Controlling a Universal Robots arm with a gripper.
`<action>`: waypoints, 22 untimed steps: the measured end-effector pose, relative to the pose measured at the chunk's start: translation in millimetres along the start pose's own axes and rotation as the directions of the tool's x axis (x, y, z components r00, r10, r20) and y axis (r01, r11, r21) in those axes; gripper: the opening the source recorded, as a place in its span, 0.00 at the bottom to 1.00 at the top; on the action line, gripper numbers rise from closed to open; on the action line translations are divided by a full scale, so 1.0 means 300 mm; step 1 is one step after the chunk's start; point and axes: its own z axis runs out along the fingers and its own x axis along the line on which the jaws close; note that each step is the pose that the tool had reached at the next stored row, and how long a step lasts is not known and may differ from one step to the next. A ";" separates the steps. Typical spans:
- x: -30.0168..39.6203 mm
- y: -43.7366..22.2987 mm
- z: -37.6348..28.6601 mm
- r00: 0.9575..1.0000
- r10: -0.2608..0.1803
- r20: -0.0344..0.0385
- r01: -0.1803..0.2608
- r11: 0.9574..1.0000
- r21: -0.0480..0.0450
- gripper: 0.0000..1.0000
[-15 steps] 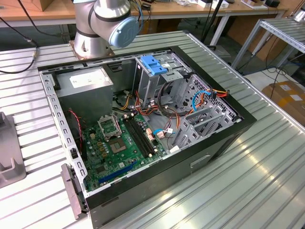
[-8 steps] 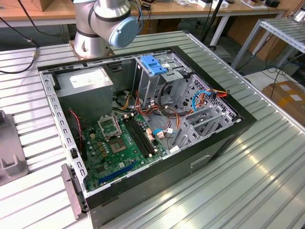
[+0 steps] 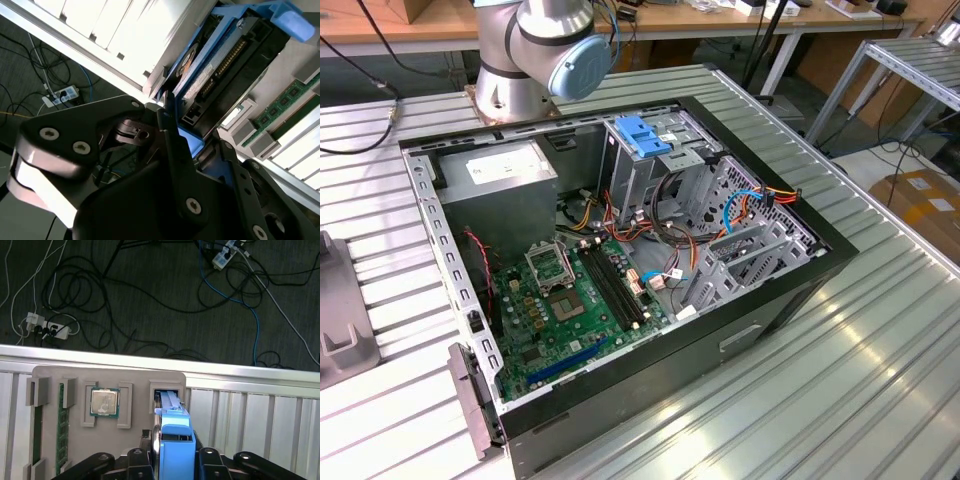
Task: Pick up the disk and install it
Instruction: 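Pick up the disk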
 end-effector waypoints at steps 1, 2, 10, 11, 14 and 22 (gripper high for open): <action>0.000 0.000 0.000 1.000 0.000 0.000 0.000 1.000 0.000 0.38; 0.000 0.000 0.000 1.000 0.000 0.000 0.000 1.000 0.000 0.38; 0.000 0.000 -0.018 1.000 0.000 0.000 0.000 1.000 0.000 0.38; -0.002 0.000 -0.022 1.000 0.000 0.000 0.000 1.000 0.000 0.38; -0.020 -0.001 -0.033 1.000 0.000 0.000 0.000 1.000 0.000 0.37; -0.020 -0.001 -0.054 1.000 0.000 0.000 0.000 1.000 0.000 0.37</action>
